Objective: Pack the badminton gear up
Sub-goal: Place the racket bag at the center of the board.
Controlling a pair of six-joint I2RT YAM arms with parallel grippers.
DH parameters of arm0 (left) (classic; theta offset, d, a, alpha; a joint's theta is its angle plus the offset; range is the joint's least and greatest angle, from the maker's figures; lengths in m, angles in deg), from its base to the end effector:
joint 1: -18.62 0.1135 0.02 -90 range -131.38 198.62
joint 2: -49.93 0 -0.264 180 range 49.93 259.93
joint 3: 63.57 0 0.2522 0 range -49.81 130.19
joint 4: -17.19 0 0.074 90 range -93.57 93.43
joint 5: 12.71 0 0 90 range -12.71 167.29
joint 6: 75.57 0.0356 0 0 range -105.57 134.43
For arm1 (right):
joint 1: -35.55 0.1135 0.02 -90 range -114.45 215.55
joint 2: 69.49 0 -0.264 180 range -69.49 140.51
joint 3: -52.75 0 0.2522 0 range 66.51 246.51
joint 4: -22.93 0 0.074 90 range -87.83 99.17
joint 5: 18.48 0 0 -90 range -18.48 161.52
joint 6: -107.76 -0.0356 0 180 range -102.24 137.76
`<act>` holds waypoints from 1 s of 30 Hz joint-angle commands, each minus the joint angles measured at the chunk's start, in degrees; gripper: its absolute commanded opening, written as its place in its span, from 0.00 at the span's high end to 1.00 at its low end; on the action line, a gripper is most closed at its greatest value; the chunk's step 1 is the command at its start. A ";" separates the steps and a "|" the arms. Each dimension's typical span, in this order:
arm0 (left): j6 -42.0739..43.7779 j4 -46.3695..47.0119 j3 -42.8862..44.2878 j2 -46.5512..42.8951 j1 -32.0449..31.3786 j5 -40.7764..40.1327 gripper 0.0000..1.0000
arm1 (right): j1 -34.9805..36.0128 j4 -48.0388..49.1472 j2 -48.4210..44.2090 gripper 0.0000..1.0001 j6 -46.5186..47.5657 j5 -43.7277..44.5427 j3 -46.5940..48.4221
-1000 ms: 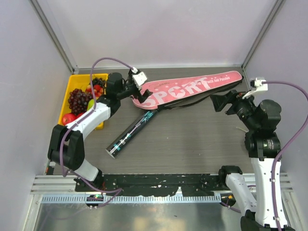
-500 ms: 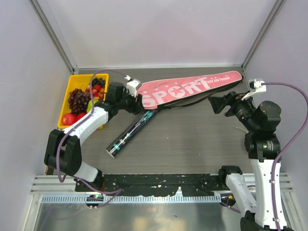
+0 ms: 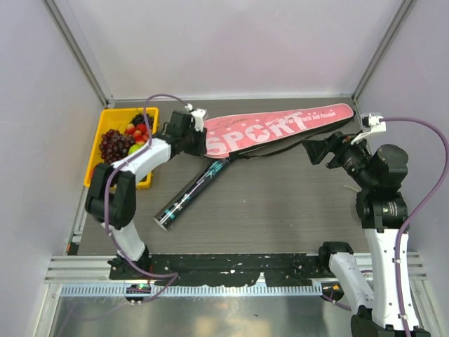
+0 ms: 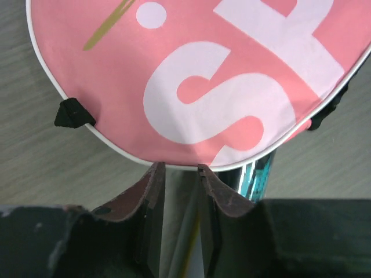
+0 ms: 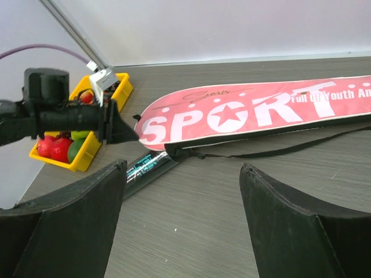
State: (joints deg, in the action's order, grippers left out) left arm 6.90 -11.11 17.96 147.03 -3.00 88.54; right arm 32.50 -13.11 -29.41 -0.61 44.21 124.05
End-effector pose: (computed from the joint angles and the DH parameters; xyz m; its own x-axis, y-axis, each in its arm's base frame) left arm 0.3452 -0.1443 0.2323 -0.7032 0.1404 -0.6970 0.4034 0.8860 -0.2285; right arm 0.1396 0.0089 0.4053 -0.2086 0.2915 -0.9335 -0.3620 0.8637 0.3506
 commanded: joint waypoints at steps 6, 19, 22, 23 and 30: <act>0.06 -4.26 27.57 18.99 0.53 -3.69 0.67 | 0.24 0.67 2.46 0.19 0.61 3.75 2.75; -0.20 -7.00 23.77 8.49 1.33 -10.79 0.67 | 1.11 -7.77 2.29 0.20 3.69 5.25 2.14; -2.75 -6.11 16.19 0.48 1.32 -11.52 0.67 | 1.29 -7.51 2.20 0.20 3.43 4.20 1.79; -3.45 -6.98 14.25 -0.93 1.32 -9.16 0.68 | 1.29 -7.51 2.29 0.20 3.26 3.85 1.53; -7.76 -3.47 2.72 -1.93 1.32 -7.73 0.70 | 1.64 -5.76 2.46 0.19 1.59 1.91 0.29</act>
State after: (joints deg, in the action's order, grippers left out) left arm 2.26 -15.90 24.19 140.94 -1.63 79.88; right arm 33.86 -21.29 -26.51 1.92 48.15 124.61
